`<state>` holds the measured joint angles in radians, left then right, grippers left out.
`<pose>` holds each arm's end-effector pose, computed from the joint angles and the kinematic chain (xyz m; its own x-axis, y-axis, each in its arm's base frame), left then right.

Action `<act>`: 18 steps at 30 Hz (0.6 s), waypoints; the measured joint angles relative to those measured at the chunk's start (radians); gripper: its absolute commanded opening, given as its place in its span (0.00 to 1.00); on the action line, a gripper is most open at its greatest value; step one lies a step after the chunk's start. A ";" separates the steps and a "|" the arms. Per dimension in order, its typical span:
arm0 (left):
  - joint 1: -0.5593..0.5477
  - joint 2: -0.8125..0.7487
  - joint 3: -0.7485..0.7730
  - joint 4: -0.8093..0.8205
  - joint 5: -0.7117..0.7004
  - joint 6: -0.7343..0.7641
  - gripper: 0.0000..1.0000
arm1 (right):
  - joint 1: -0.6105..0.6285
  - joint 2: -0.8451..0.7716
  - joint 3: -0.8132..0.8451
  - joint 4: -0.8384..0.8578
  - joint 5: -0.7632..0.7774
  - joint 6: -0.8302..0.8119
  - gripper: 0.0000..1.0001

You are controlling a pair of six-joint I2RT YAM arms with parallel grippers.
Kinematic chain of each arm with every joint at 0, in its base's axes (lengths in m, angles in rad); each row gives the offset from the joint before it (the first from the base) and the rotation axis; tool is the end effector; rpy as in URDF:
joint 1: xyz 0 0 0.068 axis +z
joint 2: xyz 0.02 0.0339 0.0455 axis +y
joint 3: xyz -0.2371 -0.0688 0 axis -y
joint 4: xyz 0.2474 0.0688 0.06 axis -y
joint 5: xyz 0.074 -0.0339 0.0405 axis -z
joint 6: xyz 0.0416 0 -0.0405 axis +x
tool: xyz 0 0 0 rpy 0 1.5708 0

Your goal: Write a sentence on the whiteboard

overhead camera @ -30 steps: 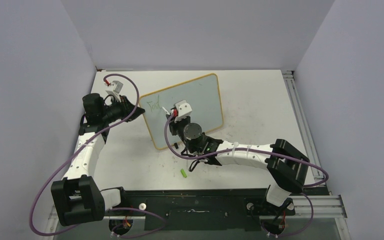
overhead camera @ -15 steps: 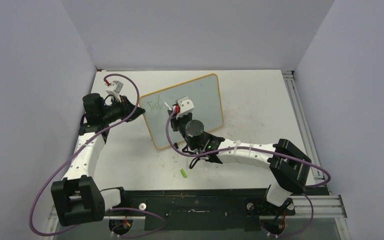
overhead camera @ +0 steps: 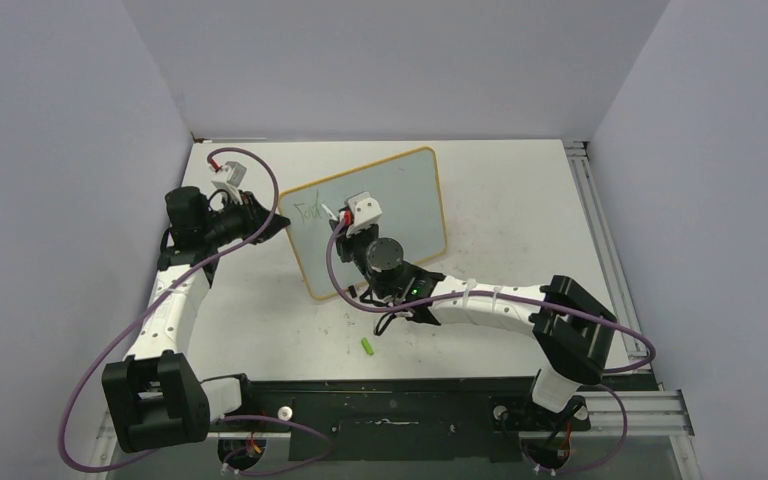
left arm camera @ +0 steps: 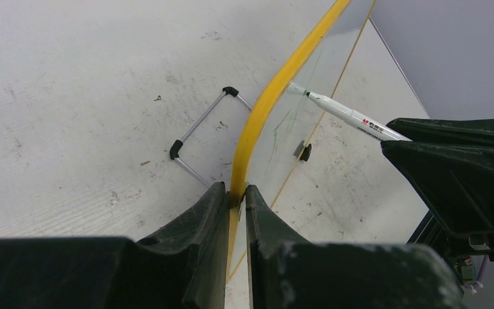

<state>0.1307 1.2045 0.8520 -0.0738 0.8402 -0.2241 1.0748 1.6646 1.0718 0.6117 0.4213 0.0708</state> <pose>0.2823 0.0059 0.2637 -0.5298 -0.2192 -0.8193 0.4796 0.7193 -0.5026 0.2019 0.3374 0.2632 -0.0340 0.0727 -0.9968 -0.6071 0.7907 0.0784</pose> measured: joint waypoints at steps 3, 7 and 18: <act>0.000 0.000 0.000 0.001 0.001 0.000 0.00 | 0.002 0.000 0.000 0.000 -0.002 0.000 0.05; 0.000 0.000 0.000 0.001 0.001 0.000 0.00 | 0.002 0.000 -0.006 0.000 -0.003 0.002 0.05; 0.000 0.000 0.000 0.000 -0.004 0.000 0.00 | 0.020 0.000 -0.052 -0.001 0.006 0.016 0.05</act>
<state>0.1307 1.2041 0.8520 -0.0738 0.8364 -0.2237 1.0946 1.6646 1.0195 0.6106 0.4271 0.0868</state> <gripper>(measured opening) 0.116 0.158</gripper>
